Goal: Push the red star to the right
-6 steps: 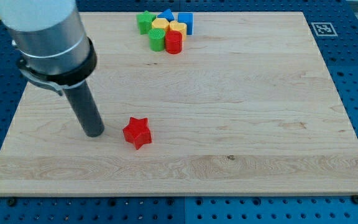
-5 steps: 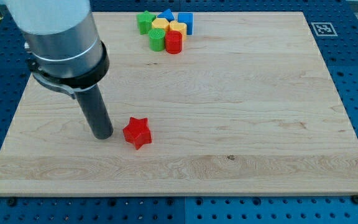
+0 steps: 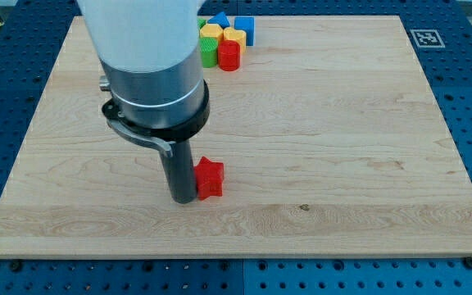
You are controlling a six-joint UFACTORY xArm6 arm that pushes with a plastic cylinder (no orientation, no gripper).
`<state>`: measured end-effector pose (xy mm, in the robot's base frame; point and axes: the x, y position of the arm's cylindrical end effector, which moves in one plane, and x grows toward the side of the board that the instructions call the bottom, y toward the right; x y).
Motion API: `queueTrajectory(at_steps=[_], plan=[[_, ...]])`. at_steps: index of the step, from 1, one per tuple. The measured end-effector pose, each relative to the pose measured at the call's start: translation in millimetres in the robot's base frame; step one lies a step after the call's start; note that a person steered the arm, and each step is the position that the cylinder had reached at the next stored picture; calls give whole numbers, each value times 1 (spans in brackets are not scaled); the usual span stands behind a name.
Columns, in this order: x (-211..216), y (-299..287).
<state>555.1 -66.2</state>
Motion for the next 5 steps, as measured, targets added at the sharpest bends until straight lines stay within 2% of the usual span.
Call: queueTrajectory(at_steps=[3, 5], plan=[[-18, 10], [-18, 43]])
